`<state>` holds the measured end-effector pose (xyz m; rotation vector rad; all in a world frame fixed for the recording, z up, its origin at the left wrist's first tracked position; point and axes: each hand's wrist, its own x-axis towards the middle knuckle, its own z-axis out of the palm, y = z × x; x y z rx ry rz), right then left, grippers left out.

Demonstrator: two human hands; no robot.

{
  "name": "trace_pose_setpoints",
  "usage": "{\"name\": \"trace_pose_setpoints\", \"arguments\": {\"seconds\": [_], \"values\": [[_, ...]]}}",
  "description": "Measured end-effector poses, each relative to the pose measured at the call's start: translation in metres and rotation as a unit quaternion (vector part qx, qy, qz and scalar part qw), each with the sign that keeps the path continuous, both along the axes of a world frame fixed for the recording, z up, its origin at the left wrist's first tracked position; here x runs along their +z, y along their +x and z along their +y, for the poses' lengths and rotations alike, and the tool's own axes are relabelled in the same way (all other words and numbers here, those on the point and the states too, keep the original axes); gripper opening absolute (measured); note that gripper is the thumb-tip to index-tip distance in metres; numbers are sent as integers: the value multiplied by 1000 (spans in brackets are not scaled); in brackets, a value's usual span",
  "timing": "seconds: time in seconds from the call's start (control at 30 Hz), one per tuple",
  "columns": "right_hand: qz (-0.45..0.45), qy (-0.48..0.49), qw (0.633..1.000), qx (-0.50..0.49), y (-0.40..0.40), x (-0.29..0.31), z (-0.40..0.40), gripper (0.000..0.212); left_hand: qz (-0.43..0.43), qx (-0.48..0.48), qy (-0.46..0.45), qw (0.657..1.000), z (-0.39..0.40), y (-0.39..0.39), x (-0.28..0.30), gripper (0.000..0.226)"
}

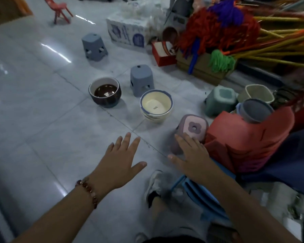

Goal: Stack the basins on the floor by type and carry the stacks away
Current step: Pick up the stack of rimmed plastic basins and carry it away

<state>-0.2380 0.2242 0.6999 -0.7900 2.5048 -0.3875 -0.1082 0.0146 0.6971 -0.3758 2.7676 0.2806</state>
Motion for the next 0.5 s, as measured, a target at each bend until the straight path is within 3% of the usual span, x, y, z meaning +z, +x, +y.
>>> {"name": "trace_pose_setpoints", "arguments": {"seconds": [0.17,0.3,0.5], "values": [[-13,17,1000,-21,-88,-31,-43,78,-37,-16,-6,999,-56,-88,-16,98],[-38,43,998,-18,-159,-41,-79,78,-80,-7,-4,997,-104,-158,-24,83],[-21,74,997,20,-254,-48,-137,78,-95,-4,4,995,-167,-242,-36,82]]}}
